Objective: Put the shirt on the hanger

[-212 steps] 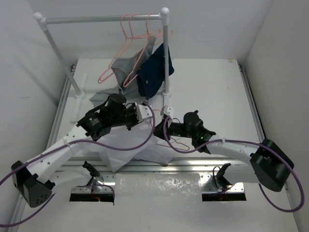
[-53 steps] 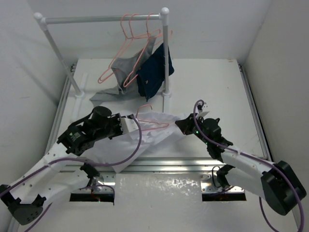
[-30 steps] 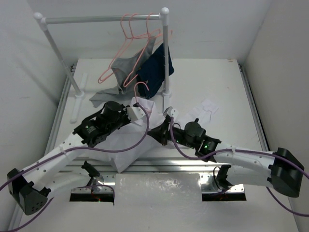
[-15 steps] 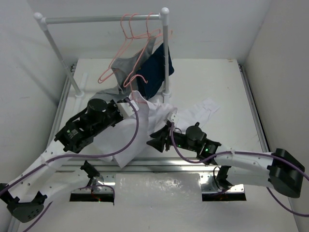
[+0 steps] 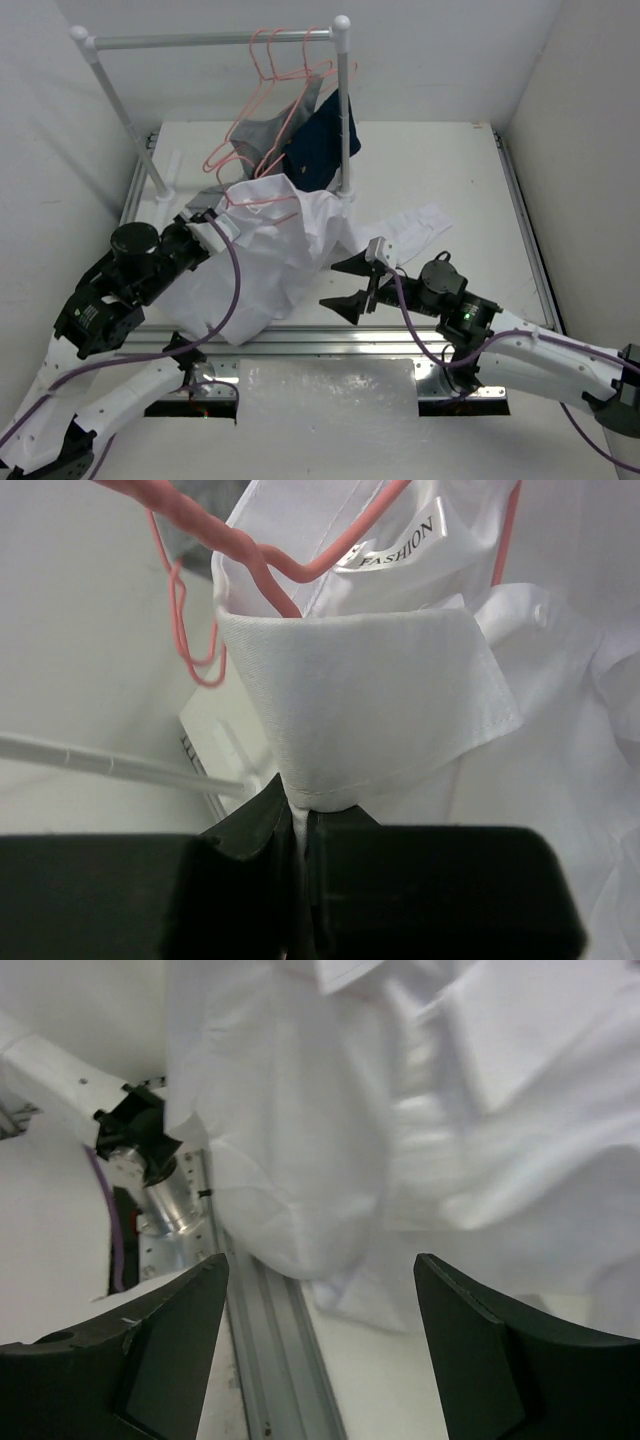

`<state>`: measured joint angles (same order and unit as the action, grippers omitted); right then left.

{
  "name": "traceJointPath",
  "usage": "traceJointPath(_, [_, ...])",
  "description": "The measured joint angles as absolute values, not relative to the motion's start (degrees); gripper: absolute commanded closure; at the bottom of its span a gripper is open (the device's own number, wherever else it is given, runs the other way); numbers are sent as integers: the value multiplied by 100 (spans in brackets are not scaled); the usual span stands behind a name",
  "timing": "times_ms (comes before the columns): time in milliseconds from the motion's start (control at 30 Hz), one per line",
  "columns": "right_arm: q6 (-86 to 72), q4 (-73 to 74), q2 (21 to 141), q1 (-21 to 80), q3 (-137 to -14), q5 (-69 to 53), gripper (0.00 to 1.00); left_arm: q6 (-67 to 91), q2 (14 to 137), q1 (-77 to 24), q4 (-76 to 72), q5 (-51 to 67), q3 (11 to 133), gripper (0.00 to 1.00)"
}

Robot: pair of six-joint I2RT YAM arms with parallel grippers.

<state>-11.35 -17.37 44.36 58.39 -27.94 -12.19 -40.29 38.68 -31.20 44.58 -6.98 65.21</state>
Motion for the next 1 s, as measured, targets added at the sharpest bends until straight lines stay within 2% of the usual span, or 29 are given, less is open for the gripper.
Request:
traceJointPath(133, [-792,-1404,4348,5839,-3046,-873,22,-4045,3601,-2952,4825,-486,6449,100])
traceJointPath(300, [-58,-834,4727,5839,-4150,-563,55,-4032,3673,-2947,4827,36,6449,100])
traceJointPath(400, [473,-526,5319,5837,-5249,-829,61,-4060,3763,-2947,4842,502,6449,100])
traceJointPath(533, [1090,-217,6442,5839,-6812,-1562,60,-4119,3911,-2950,4840,1055,6449,100])
traceJointPath(667, [1426,163,7319,5839,-7669,-2001,62,-4156,3999,-2950,4840,1374,6449,100])
traceJointPath(733, [1520,357,7577,5826,-7756,-2182,65,-4156,4014,-2958,4838,1459,6449,100])
traceJointPath(900, [1549,655,7725,5802,-7614,-2434,65,-4156,4012,-2967,4849,1562,6449,100])
traceJointPath(1000, [1540,604,7701,5730,-7533,-2495,70,-4158,4012,-2974,4849,1629,6449,100])
